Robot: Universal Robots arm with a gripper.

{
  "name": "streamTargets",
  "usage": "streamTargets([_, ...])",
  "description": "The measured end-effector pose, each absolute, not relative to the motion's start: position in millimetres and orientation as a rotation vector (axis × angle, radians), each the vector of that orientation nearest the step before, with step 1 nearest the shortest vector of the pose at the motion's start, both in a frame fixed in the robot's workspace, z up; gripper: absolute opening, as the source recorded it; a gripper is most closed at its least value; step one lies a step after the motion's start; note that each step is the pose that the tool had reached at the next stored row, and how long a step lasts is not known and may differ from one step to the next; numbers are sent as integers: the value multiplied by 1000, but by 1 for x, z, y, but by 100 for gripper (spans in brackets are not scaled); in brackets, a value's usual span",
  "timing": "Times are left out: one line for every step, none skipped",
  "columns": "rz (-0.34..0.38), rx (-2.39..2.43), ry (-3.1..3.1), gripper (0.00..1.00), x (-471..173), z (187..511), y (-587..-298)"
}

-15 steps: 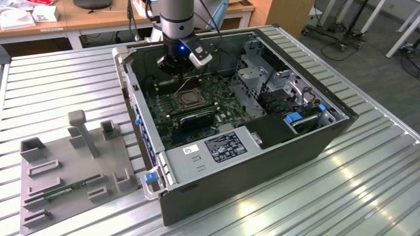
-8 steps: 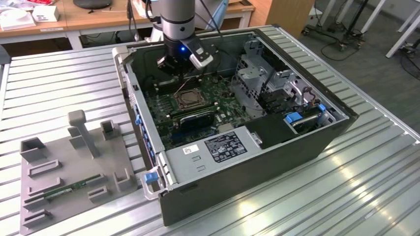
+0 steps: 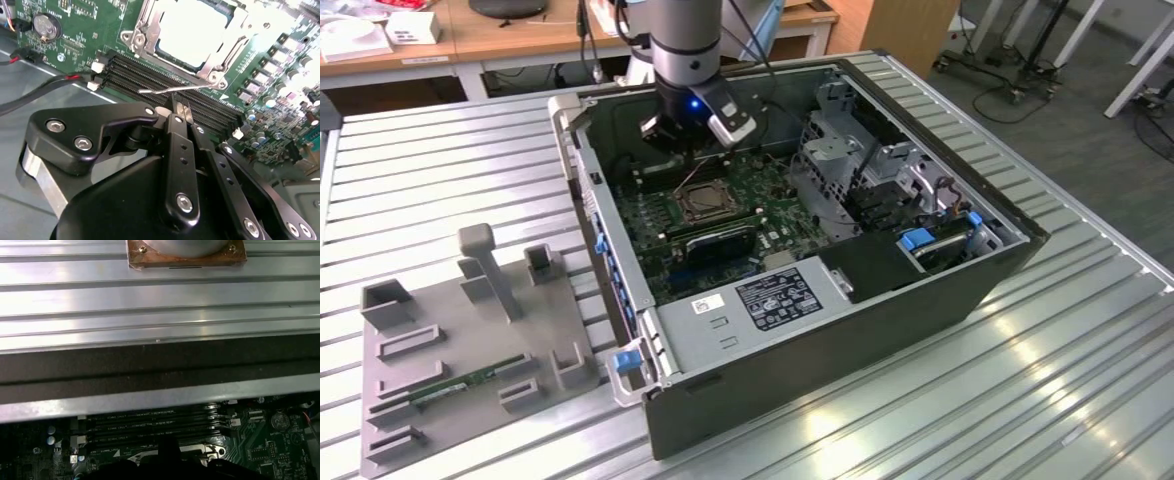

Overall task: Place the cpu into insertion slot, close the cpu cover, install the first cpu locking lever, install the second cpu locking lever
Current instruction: 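Install the first cpu locking lever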

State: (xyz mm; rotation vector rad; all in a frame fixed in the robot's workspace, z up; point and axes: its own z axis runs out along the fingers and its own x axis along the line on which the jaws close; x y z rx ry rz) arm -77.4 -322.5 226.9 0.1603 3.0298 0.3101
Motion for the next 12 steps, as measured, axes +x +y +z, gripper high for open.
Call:
streamTargets([310, 160, 3030, 11, -77, 227, -323])
streamTargets([310, 160, 3030, 11, -77, 227, -324])
streamTargets([310, 160, 3030, 11, -77, 227, -324])
streamTargets([310, 160, 3030, 11, -77, 227, -324])
streamTargets([310, 160, 3030, 11, -76, 227, -324])
streamTargets([310, 160, 3030, 11, -75, 227, -324])
streamTargets([310, 160, 3030, 11, -74, 227, -324])
streamTargets([310, 160, 3030, 11, -73, 227, -324])
streamTargets([310, 160, 3030, 11, -72, 227, -324])
streamTargets([310, 160, 3030, 11, -71, 227, -324])
streamTargets([310, 160, 3030, 11, -71, 227, -324])
streamTargets([310, 160, 3030, 11, -71, 226, -324])
